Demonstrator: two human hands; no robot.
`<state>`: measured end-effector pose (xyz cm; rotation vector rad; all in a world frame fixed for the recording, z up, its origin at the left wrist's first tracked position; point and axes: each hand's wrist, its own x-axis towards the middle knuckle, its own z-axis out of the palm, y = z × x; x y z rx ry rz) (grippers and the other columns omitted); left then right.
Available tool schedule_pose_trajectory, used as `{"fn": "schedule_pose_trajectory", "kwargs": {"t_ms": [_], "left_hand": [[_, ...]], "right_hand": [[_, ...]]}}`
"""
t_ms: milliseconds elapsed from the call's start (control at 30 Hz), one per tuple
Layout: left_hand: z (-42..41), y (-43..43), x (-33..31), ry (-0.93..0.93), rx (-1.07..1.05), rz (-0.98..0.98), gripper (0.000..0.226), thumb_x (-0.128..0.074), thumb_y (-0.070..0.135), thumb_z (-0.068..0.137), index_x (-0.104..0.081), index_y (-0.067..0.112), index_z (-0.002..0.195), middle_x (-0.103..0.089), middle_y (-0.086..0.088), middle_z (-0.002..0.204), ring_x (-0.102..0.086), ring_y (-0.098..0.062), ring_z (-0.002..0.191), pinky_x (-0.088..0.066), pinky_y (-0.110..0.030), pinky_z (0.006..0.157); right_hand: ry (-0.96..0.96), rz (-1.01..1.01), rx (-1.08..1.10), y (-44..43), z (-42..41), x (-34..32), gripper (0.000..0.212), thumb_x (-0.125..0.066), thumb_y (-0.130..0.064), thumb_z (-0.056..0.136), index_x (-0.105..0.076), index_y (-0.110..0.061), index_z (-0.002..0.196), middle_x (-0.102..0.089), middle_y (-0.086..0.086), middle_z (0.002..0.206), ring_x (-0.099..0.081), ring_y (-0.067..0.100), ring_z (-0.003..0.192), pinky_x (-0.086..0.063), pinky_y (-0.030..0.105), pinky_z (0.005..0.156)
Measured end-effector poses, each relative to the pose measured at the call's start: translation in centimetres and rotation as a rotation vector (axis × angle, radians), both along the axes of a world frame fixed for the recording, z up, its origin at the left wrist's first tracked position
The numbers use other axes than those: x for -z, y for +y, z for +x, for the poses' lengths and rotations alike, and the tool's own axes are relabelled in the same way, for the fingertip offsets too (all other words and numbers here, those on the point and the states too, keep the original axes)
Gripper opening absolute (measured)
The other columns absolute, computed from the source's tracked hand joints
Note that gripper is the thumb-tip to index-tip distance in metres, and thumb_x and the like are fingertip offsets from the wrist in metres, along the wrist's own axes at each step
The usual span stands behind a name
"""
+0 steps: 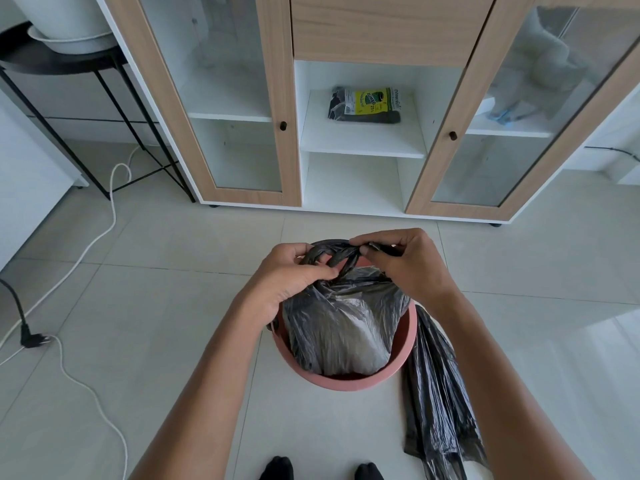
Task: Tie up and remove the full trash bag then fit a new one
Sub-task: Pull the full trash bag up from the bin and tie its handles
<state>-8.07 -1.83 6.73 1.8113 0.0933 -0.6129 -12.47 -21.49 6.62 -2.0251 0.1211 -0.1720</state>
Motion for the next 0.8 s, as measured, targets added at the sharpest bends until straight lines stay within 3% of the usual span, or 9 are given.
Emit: {"fn": "schedule_pose_trajectory", "kwargs": {"t_ms": [67, 133, 267, 433, 633, 800], "left_hand": [[-0.1, -0.2, 0.2, -0.065, -0.059, 0.086, 0.013, -0.085, 0.023, 0.069, -0.074, 0.021, 0.075, -0.075, 0.009, 0.070, -0.067, -0.004, 0.064, -0.045, -0.012, 0.052], [-0.1, -0.3, 0.2, -0.079, -0.091, 0.109, 0.013, -0.084, 0.023, 0.068, -0.076, 0.021, 0.078, -0.076, 0.009, 0.070, -0.068, -0.005, 0.063, -0.045, -0.013, 0.051], [-0.2, -0.2, 0.1, -0.040, -0.145, 0.083, 0.022, -0.086, 0.018, 0.061, -0.079, 0.019, 0.082, -0.077, 0.006, 0.071, -0.068, -0.003, 0.060, -0.046, -0.011, 0.047], [0.2, 0.3, 0.2, 0.051, -0.130, 0.099, 0.011, -0.079, 0.022, 0.067, -0.082, 0.025, 0.077, -0.076, 0.007, 0.070, -0.061, 0.004, 0.052, -0.041, -0.008, 0.042], [0.6, 0.3, -0.2, 0.207, -0.053, -0.073, 0.020, -0.073, 0.008, 0.081, -0.078, 0.018, 0.098, -0.077, -0.001, 0.073, -0.072, -0.005, 0.061, -0.049, -0.013, 0.049], [0.9, 1.1, -0.1, 0.187, 0.020, -0.029, 0.020, -0.074, 0.011, 0.074, -0.080, 0.011, 0.093, -0.077, -0.001, 0.081, -0.069, -0.013, 0.073, -0.055, -0.021, 0.066]], "right_hand": [[0.033, 0.075, -0.027, -0.1, 0.0, 0.1, 0.020, -0.071, -0.008, 0.088, -0.080, -0.022, 0.098, -0.073, -0.018, 0.071, -0.065, -0.003, 0.066, -0.050, 0.017, 0.067], [0.068, 0.162, -0.032, -0.2, -0.1, 0.1, 0.019, -0.070, -0.006, 0.089, -0.080, -0.018, 0.100, -0.070, -0.012, 0.066, -0.057, 0.002, 0.056, -0.045, 0.018, 0.061], [0.088, 0.220, -0.038, -0.3, -0.2, -0.2, 0.019, -0.070, -0.004, 0.088, -0.079, -0.015, 0.100, -0.075, -0.006, 0.071, -0.062, 0.003, 0.059, -0.050, 0.016, 0.057], [0.100, 0.330, -0.018, -0.3, -0.4, -0.6, 0.019, -0.071, -0.002, 0.086, -0.080, -0.014, 0.097, -0.076, 0.007, 0.081, -0.063, 0.010, 0.064, -0.054, 0.018, 0.063], [0.095, 0.302, -0.004, -0.1, -0.3, -0.7, 0.021, -0.073, -0.002, 0.083, -0.081, -0.017, 0.095, -0.079, 0.003, 0.085, -0.071, 0.016, 0.075, -0.058, 0.020, 0.071], [0.069, 0.198, -0.019, -0.1, -0.4, -0.8, 0.022, -0.073, -0.001, 0.082, -0.081, -0.018, 0.092, -0.079, -0.001, 0.081, -0.069, 0.010, 0.069, -0.053, 0.019, 0.066]]}}
